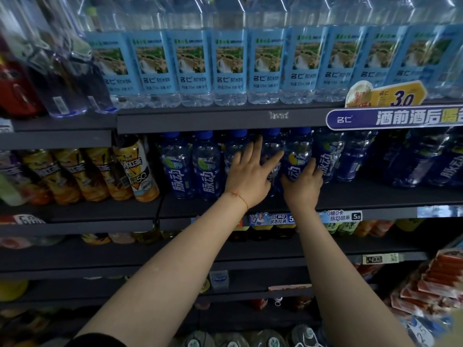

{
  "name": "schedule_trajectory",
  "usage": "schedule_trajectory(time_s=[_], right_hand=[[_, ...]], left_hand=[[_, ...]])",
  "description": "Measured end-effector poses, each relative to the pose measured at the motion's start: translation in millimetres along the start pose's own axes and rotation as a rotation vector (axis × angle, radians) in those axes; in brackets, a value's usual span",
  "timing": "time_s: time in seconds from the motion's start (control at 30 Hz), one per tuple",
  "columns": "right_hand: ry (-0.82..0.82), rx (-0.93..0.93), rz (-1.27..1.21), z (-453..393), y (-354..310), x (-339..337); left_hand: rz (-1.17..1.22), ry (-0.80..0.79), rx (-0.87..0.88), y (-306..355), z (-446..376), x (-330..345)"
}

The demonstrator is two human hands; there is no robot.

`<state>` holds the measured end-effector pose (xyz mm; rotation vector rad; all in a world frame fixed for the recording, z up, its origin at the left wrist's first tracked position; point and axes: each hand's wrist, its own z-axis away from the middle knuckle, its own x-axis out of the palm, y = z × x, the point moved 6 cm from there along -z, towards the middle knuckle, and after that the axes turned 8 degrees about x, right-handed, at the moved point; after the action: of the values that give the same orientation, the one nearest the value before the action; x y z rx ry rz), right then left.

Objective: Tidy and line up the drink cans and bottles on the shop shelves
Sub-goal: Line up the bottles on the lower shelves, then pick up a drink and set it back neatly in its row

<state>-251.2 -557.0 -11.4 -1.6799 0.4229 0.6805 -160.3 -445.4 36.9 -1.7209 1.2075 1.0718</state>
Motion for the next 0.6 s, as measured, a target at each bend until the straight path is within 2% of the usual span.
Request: schedule_trajectory(time_s=[0.1, 0.2, 0.27, 0.33, 0.4, 0.6], right_hand=[[-0.008, 0.068, -0.059, 8, 0, 1], [0.147, 0.053, -0.127, 32, -3, -3], [0.211, -0.014, -0.259, 54, -9, -8], [0.104, -0.07, -0.384, 75, -20, -6], [-0.086, -0.094, -0.446, 99, -29, 7], [-0.427, -0.084, -0.428, 191, -53, 76]], left_hand=[[0.106, 0.049, 0.036, -2, 14, -1], [0.245, 0.187, -0.007, -10, 34, -13], [0.289, 0.28, -0.059, -22, 50, -25], [0.375, 0.259, -0.132, -39, 67, -35], [0.487, 0.138, -0.229, -60, 86, -36], [0.816, -0.17, -0.438, -124, 194, -22]])
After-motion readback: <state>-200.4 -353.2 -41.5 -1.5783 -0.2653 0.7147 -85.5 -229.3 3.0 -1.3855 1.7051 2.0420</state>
